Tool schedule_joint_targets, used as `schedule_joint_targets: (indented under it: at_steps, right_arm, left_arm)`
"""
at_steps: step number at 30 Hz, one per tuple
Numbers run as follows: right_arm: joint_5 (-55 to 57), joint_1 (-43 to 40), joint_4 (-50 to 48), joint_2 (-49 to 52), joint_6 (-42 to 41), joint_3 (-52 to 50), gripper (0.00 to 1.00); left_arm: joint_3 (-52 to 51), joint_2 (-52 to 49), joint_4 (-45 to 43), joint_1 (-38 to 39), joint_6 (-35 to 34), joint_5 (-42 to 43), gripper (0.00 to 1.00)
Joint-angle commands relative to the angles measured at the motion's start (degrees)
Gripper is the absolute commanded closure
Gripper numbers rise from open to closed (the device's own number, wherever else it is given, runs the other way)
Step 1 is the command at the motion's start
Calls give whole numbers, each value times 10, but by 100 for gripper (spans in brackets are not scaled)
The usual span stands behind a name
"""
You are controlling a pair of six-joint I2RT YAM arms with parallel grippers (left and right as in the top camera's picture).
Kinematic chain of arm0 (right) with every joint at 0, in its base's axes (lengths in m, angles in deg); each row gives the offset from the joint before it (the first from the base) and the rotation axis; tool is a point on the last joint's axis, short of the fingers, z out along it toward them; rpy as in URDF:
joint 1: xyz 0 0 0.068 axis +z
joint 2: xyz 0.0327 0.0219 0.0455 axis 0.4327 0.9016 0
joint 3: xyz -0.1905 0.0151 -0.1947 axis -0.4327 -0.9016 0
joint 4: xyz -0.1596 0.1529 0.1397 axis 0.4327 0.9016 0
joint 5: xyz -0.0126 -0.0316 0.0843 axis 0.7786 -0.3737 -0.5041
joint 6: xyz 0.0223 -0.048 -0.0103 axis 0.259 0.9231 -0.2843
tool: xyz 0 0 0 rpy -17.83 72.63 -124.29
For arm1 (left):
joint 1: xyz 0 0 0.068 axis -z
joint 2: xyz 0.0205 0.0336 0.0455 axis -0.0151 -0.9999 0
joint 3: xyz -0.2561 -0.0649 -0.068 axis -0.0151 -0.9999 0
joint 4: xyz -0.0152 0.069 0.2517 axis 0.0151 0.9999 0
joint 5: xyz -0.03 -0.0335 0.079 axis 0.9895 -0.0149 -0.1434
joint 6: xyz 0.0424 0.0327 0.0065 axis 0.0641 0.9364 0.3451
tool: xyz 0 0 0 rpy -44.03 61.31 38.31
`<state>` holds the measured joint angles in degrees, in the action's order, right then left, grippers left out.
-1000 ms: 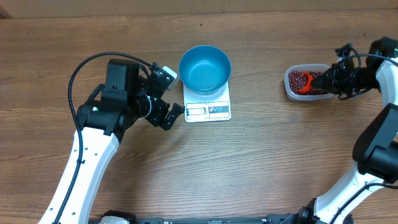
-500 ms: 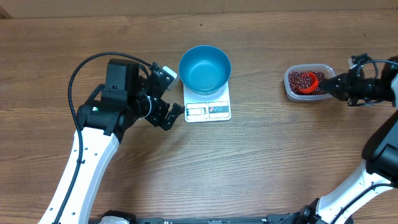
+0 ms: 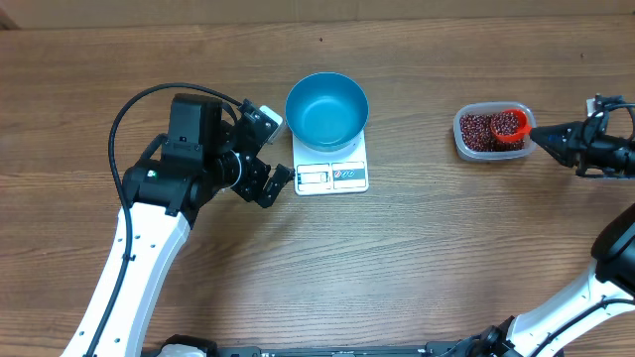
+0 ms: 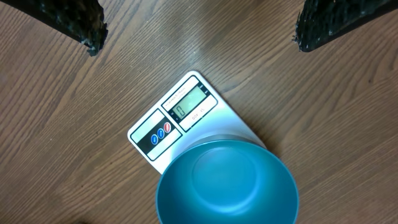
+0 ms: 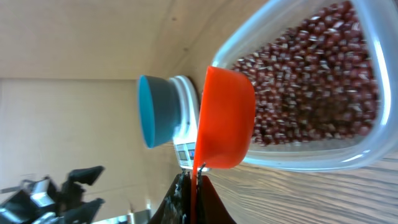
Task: Scoop item into bowl and weigh 150g on scale
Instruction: 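Lift the filled scoop out of the tub with the right gripper, then carry the filled scoop over the teal bowl with the right gripper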
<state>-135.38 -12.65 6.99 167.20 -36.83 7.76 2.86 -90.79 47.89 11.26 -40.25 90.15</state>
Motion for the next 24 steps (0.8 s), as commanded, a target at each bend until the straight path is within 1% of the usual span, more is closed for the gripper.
schedule_joint_targets:
  at_steps: [1, 11, 15, 19, 24]
  right_arm:
    - [-66, -3, 16, 2, 47, -2, 96]
    - [-147, -2, 30, 1, 51, -2, 96]
    - [-157, 6, 41, 1, 51, -2, 96]
    - [-156, 28, 47, 1, 51, -2, 96]
    - [-164, 82, 49, 1, 50, -2, 96]
  left_arm:
    - [5, 2, 0, 0, 13, -2, 0]
    - [5, 2, 0, 0, 13, -2, 0]
    - [5, 2, 0, 0, 13, -2, 1]
    - [5, 2, 0, 0, 13, -2, 0]
    - [5, 2, 0, 0, 13, -2, 0]
